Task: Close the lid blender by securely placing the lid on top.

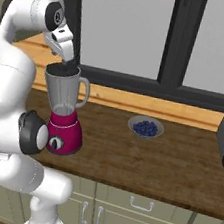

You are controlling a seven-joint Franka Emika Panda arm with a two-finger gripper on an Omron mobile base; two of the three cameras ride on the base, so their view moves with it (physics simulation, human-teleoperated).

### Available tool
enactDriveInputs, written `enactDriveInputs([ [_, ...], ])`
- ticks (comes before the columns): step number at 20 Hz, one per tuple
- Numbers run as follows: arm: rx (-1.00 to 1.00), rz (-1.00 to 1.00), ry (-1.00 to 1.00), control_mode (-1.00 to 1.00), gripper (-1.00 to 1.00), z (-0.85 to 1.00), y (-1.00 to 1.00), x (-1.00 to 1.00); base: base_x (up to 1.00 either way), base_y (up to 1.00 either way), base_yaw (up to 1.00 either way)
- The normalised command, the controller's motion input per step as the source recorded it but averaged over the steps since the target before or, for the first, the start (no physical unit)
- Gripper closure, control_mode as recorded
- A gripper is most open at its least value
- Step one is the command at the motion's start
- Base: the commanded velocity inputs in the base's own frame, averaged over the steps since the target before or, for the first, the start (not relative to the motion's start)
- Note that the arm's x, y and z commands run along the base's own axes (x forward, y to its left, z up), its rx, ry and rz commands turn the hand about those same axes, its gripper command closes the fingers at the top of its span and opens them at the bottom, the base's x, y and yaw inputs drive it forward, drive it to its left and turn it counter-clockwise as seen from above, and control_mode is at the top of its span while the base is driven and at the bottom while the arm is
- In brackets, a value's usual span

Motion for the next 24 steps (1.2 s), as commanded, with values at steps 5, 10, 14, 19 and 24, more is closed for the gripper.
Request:
enactDriveInputs([
  [5,-0.05,0.07,-0.03,-1.00,-1.00,0.00,0.66,-1.00,0.00,0.00,0.00],
  [10,-0.08,0.07,0.00,-1.00,-1.00,-0.34,0.88,-0.98,0.00,0.00,0.00],
  [14,-0.08,0.06,0.03,-1.00,-1.00,-0.77,0.48,-0.42,0.00,0.00,0.00],
  [19,-0.07,0.07,0.01,-1.00,-1.00,-0.76,0.16,-0.10,0.00,0.00,0.00],
  [24,-0.04,0.04,0.01,-1.00,-1.00,-0.52,0.09,-0.01,0.00,0.00,0.00],
])
